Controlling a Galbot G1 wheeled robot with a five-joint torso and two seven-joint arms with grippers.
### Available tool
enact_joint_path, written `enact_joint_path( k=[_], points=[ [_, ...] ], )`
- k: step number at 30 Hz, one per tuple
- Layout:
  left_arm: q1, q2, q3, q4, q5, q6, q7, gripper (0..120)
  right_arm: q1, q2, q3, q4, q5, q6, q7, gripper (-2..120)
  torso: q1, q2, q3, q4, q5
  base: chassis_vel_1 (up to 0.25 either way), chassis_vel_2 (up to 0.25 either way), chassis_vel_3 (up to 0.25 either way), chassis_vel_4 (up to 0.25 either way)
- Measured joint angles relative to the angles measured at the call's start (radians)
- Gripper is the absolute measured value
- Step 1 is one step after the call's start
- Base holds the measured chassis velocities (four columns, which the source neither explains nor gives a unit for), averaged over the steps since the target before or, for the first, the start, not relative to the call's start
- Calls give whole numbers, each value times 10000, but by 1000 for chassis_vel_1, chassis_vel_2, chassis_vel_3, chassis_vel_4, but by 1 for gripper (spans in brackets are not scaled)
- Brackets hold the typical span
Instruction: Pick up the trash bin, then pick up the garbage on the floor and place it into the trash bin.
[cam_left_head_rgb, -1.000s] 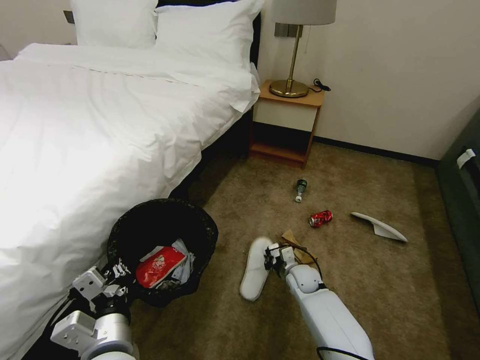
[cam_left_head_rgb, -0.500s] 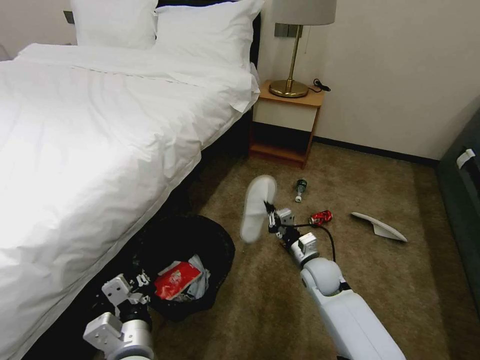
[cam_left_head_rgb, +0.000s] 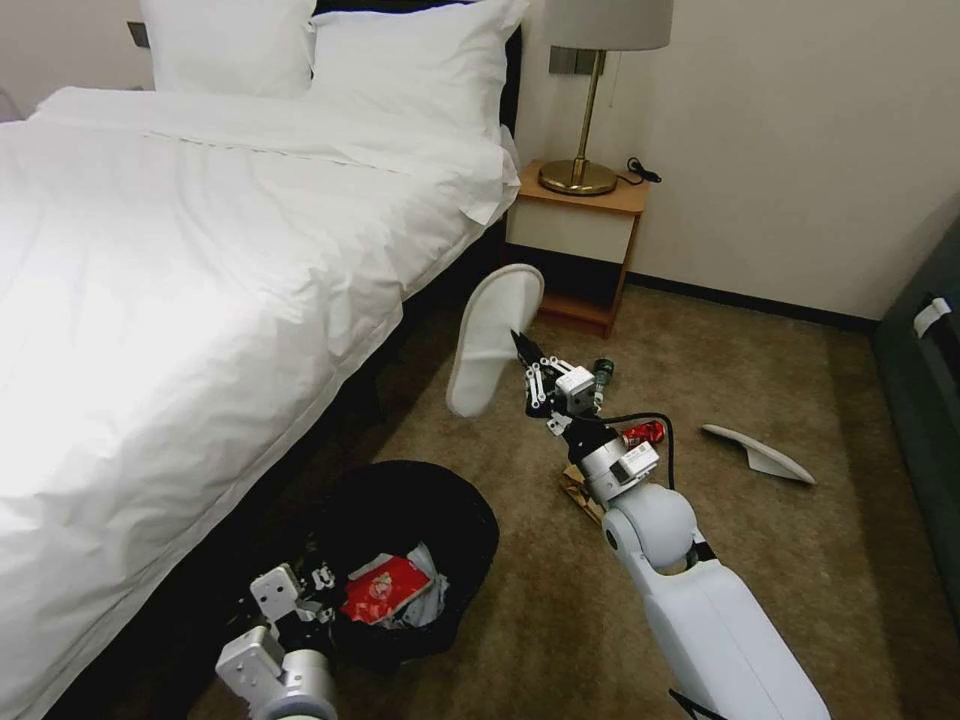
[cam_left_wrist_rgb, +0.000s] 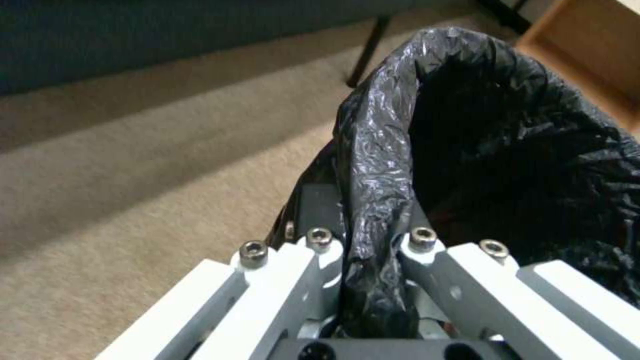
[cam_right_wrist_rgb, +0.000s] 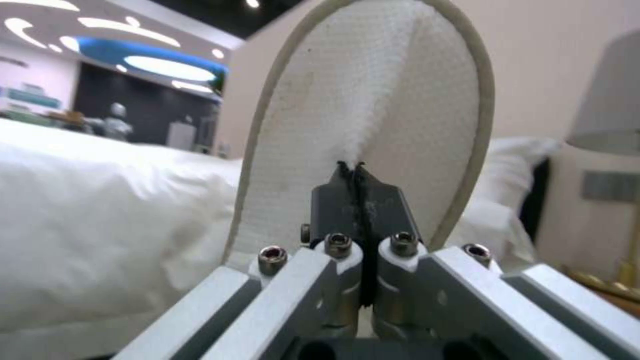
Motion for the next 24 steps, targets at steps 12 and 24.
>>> enact_joint_path(
  k=[12, 24],
  points=[
    [-249, -70, 659, 70, -91, 208, 529, 4, -247, 102, -564, 225, 172, 860, -1575, 0, 0, 0, 0, 0, 0, 0, 0, 0, 0],
    [-69, -10, 634, -382, -56, 206, 639, 4, -471, -68, -750, -184, -267, 1080, -2370, 0, 0, 0, 1, 0, 0, 0, 0, 0, 0]
  ],
)
